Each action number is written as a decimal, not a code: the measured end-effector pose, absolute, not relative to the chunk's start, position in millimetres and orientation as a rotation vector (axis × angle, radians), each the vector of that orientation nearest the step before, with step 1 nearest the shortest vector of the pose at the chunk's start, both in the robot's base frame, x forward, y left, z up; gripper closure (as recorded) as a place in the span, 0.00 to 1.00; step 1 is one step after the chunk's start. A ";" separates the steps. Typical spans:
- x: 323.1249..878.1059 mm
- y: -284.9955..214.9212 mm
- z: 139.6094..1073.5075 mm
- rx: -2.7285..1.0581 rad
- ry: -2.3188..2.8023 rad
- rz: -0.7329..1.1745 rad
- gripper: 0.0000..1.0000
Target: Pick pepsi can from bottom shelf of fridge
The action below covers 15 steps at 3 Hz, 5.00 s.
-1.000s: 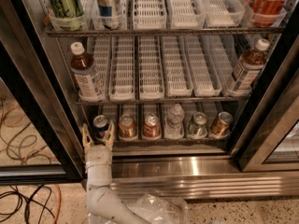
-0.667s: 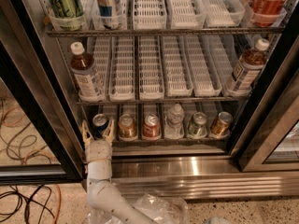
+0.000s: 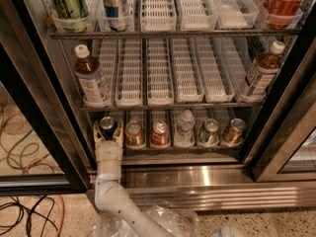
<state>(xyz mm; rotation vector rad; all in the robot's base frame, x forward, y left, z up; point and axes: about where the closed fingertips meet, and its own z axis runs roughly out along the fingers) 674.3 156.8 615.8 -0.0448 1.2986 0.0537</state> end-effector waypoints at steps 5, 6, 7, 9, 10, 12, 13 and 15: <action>666.7 153.2 625.1 -0.039 1.270 0.036 1.00; 659.0 151.7 634.1 -0.060 1.272 0.012 1.00; 657.6 156.0 651.5 -0.091 1.253 -0.005 1.00; 643.2 158.0 689.8 -0.092 1.194 0.030 1.00; 619.1 145.8 677.1 -0.068 1.205 0.030 1.00; 555.7 144.9 643.0 -0.172 1.234 0.056 1.00; 536.5 142.6 629.4 -0.251 1.255 0.068 1.00; 518.1 131.5 613.4 -0.295 1.296 0.071 1.00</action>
Offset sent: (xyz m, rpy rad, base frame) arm 0.0004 -0.0003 -0.0004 -0.0003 0.0008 -0.0008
